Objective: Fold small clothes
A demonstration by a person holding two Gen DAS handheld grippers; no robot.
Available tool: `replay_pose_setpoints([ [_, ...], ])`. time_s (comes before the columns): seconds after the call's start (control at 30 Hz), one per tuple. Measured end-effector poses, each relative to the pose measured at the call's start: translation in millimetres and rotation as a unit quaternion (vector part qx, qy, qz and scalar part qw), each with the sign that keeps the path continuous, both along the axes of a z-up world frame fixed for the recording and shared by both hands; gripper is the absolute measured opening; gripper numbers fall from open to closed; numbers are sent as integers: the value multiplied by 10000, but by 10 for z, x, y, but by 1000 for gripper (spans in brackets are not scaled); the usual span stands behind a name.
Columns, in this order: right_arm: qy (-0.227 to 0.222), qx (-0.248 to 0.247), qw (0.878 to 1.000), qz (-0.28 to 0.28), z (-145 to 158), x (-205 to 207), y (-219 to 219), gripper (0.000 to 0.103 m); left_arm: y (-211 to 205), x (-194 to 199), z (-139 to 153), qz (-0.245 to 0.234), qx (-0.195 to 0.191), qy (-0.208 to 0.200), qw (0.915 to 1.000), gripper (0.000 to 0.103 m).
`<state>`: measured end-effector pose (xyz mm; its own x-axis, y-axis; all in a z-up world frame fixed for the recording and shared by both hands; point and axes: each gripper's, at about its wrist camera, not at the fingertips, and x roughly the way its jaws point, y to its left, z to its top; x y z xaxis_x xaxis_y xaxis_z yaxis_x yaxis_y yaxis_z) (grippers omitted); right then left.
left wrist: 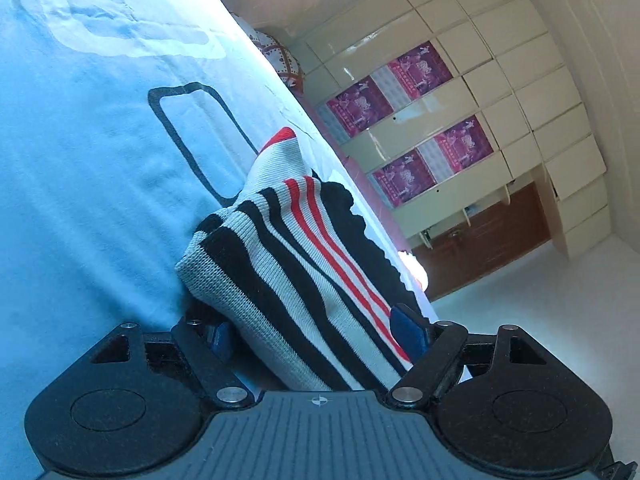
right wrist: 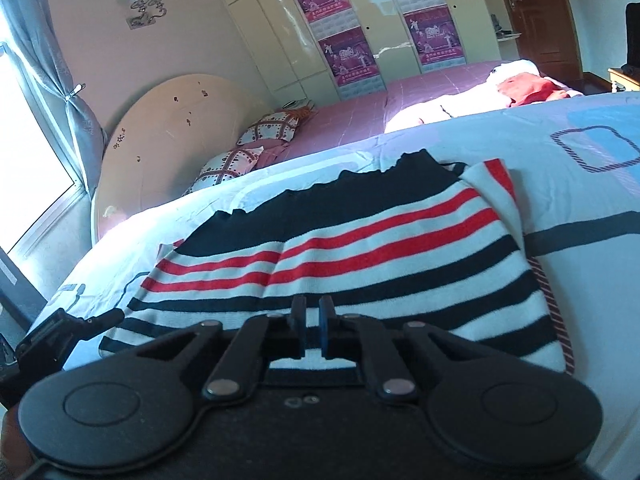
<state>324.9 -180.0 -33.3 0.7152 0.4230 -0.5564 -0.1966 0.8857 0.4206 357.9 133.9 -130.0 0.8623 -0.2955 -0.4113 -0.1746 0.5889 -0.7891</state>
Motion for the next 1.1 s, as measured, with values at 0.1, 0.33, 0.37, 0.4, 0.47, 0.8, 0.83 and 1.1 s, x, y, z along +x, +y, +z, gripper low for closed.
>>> replay_pose_setpoints([
  [0.1, 17, 55, 9998, 180, -35, 180, 91, 8, 12, 156, -55, 156, -160, -53, 9997, 68],
  [0.33, 48, 71, 9982, 586, -202, 515, 312, 8, 165, 395, -273, 392, -694, 126, 9967, 21],
  [0.37, 52, 65, 9980, 630, -221, 537, 339, 8, 152, 419, -259, 342, -631, 155, 9973, 21],
  [0.4, 62, 34, 9977, 681, -245, 549, 370, 8, 143, 435, -255, 325, -649, 152, 9972, 18],
  [0.47, 93, -71, 9973, 729, -292, 568, 422, 8, 138, 466, -210, 283, -580, 142, 9978, 18],
  [0.8, 283, -226, 9973, 636, -459, 576, 423, 0, -77, 715, 446, -379, 65, -578, 9976, 18],
  [0.83, 283, -177, 9976, 603, -471, 577, 412, 0, -128, 772, 601, -541, 250, -668, 9960, 18],
  [1.1, 641, 421, 9966, 298, -404, 675, 186, 0, -983, 1163, 1399, -1886, 902, -1240, 9700, 18],
])
